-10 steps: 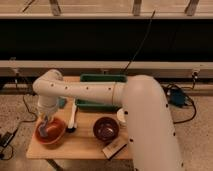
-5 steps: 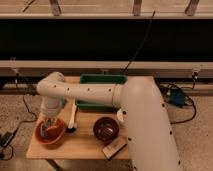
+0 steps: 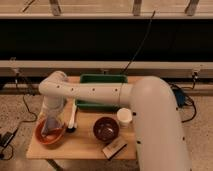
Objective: Place towel in red bowl
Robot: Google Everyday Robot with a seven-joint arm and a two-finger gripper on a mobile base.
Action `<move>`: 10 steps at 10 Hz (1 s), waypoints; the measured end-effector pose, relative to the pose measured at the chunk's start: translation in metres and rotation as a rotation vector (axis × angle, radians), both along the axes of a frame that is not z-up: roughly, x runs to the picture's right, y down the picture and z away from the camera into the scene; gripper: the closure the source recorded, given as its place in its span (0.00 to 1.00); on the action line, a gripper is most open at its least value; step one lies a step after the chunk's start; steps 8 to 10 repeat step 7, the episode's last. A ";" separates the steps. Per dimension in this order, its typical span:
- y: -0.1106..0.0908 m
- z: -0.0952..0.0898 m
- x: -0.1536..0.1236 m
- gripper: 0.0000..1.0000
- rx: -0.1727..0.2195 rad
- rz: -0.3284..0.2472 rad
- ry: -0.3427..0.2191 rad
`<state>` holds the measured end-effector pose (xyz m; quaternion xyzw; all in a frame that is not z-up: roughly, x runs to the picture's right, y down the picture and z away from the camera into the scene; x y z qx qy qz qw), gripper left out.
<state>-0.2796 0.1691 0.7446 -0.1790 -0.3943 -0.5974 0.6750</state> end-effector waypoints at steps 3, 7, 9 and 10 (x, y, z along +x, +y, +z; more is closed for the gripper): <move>-0.021 -0.023 0.010 0.20 0.067 0.022 -0.048; -0.062 -0.040 0.035 0.20 0.137 0.064 -0.048; -0.062 -0.040 0.035 0.20 0.137 0.064 -0.048; -0.062 -0.040 0.035 0.20 0.137 0.064 -0.048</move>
